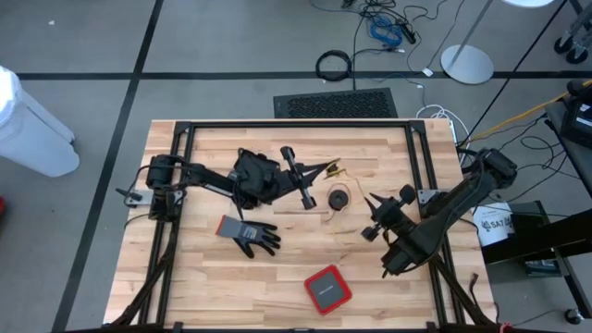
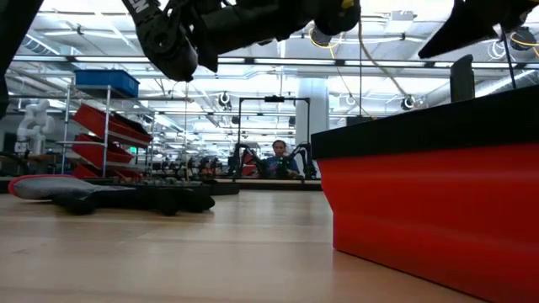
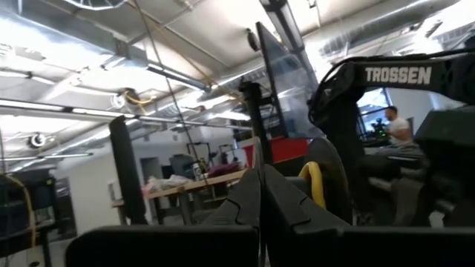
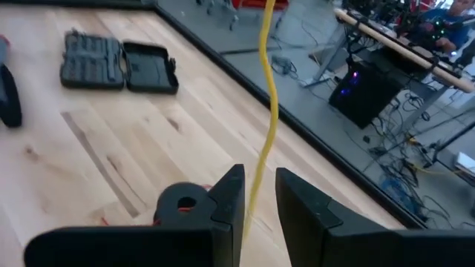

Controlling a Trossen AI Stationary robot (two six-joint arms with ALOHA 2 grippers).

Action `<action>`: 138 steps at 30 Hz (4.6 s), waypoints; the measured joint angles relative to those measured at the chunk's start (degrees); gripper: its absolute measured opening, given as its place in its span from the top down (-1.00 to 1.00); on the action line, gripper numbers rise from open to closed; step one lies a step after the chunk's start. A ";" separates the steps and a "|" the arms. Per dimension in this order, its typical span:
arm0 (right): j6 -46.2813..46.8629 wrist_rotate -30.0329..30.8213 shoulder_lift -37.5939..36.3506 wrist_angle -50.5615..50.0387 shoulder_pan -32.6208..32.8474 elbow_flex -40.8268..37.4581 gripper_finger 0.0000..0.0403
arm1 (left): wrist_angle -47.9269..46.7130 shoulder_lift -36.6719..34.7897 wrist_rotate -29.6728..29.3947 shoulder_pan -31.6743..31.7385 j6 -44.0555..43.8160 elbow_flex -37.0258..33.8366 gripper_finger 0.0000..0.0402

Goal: Coil cords
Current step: Coil the yellow wire onto the spool

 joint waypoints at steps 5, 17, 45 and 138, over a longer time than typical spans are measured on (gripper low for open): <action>-7.17 5.05 -2.02 5.84 -0.02 0.00 0.68 | 0.02 0.00 -0.20 0.64 -0.07 0.81 1.00; -26.13 7.54 -1.15 17.46 -5.70 0.00 0.68 | -0.20 -0.02 -0.10 -1.69 -0.04 2.23 1.00; -26.81 5.92 -1.15 15.93 -11.74 -0.02 0.78 | -0.42 0.00 0.74 -2.79 0.00 2.23 1.00; -58.59 -18.26 -15.60 28.92 -11.14 -0.09 0.79 | -21.83 -5.49 19.67 1.61 -7.50 5.16 1.00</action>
